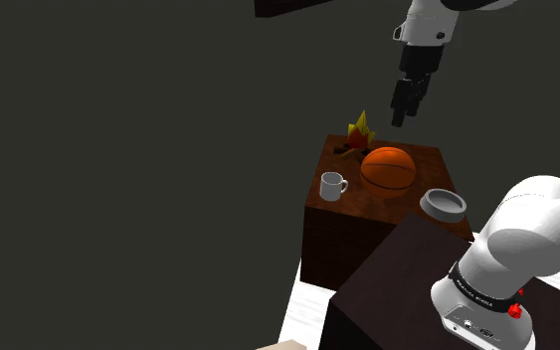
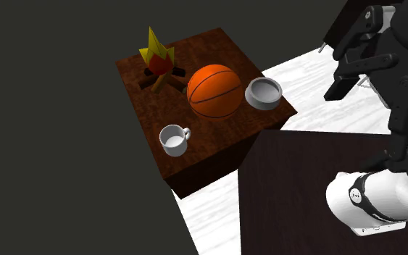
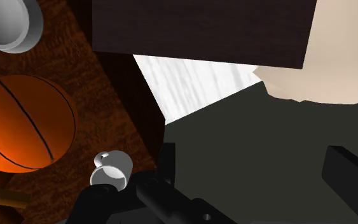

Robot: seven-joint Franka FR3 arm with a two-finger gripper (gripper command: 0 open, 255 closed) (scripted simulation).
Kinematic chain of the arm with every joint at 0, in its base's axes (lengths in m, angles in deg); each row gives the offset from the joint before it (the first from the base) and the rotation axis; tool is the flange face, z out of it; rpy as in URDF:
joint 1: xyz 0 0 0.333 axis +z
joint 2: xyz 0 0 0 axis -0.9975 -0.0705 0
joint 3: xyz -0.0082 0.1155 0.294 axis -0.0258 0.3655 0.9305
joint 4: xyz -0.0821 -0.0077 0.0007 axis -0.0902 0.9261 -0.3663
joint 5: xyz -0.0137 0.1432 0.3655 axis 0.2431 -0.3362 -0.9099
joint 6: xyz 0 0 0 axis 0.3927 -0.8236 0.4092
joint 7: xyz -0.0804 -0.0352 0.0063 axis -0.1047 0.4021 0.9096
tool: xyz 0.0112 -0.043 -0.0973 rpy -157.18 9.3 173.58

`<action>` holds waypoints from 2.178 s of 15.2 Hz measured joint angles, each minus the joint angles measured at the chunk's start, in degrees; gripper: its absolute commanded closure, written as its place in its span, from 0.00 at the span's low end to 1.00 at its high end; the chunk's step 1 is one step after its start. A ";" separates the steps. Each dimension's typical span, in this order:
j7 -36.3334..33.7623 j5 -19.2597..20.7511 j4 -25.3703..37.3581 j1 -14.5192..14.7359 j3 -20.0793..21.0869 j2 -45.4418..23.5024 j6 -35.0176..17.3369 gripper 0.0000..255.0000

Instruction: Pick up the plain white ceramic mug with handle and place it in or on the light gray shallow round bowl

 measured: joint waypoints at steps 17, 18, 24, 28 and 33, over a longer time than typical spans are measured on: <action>4.71 2.41 -9.50 -1.43 -4.61 -20.07 -30.75 0.00; 4.82 2.26 -9.19 -1.33 -4.75 -22.20 -32.71 0.00; 7.00 1.12 -6.92 -1.35 -6.25 -34.89 -43.63 0.00; 9.22 -0.54 -4.04 -1.66 -7.10 -43.86 -50.05 0.00; 12.01 -3.41 2.09 -2.55 -7.16 -55.17 -55.52 0.00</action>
